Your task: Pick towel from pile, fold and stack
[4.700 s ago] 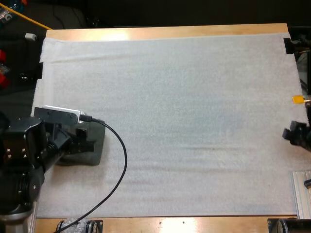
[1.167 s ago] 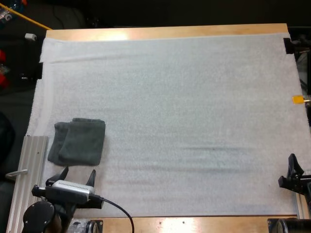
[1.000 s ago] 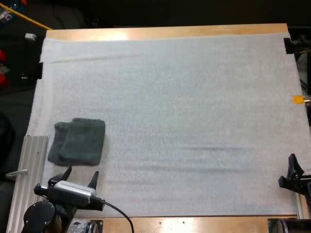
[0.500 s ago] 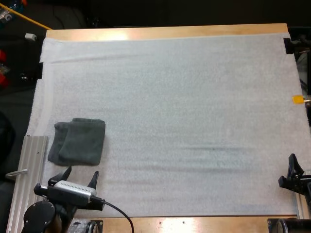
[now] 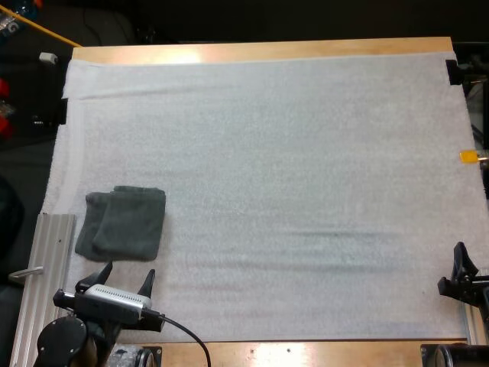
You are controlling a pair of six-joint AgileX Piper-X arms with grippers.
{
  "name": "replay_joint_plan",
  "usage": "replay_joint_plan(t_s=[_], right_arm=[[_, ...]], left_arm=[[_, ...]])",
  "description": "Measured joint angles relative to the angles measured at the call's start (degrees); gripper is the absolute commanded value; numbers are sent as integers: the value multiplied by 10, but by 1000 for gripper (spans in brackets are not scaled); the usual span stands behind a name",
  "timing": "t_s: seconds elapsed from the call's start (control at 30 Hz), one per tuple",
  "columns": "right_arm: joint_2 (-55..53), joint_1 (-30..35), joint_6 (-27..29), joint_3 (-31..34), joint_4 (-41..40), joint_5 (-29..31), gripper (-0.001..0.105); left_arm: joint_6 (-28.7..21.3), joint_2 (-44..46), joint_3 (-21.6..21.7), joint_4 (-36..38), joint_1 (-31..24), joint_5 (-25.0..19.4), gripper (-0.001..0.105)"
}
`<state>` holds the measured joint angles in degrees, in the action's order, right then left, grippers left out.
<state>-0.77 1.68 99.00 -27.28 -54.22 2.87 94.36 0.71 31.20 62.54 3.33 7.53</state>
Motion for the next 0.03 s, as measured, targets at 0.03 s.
replay_joint_plan(t_s=[0.03], right_arm=[[0, 0, 0, 0, 0, 0, 67]], left_arm=[[0, 0, 0, 0, 0, 0, 64]])
